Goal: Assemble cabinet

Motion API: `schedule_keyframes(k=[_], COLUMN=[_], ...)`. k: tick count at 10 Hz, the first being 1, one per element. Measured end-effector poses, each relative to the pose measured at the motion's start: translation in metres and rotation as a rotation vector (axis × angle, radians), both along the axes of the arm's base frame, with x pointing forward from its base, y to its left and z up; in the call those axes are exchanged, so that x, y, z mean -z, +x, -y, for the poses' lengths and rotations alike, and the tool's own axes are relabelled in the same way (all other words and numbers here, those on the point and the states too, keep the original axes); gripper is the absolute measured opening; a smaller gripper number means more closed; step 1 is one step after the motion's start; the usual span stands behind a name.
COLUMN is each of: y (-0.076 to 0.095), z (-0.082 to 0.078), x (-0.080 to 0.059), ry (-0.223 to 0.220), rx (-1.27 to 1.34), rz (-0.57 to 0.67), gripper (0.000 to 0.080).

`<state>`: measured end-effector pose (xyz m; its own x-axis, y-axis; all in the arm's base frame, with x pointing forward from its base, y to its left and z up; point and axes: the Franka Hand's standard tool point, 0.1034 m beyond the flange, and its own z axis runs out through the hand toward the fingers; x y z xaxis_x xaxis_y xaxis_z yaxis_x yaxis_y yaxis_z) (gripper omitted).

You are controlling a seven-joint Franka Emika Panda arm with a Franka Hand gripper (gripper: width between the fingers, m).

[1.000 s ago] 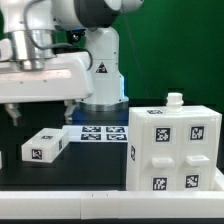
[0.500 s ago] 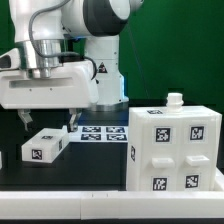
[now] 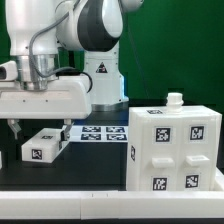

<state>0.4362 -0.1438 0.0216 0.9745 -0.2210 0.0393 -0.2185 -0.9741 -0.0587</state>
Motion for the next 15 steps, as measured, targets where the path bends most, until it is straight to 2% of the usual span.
schedule_keyframes(k=[2, 4, 6, 8, 9, 11, 12, 13, 14, 15], y=[-0.002, -0.005, -0.005, -0.004, 0.004, 0.029, 0.039, 0.056, 0.069, 0.068], z=[-0.008, -0.005, -0.005, -0.006, -0.017, -0.042, -0.053, -0.070, -0.081, -0.082], x=[0.010, 0.013, 0.013, 0.012, 0.001, -0.048, -0.069, -0.090, -0.100, -0.097], ry=[0.008, 0.009, 0.009, 0.009, 0.017, 0.038, 0.065, 0.081, 0.083, 0.085], rx=[-0.036, -0.055, -0.056, -0.057, -0.003, 0.005, 0.018, 0.051, 0.061, 0.049], rz=[-0.017, -0.021, -0.021, -0.020, -0.021, -0.003, -0.022, -0.046, -0.032, -0.032], gripper=[0.0798, 0.0798, 0.0554, 0.0557, 0.0557, 0.0557, 0.0557, 0.0557, 0.0557, 0.0557])
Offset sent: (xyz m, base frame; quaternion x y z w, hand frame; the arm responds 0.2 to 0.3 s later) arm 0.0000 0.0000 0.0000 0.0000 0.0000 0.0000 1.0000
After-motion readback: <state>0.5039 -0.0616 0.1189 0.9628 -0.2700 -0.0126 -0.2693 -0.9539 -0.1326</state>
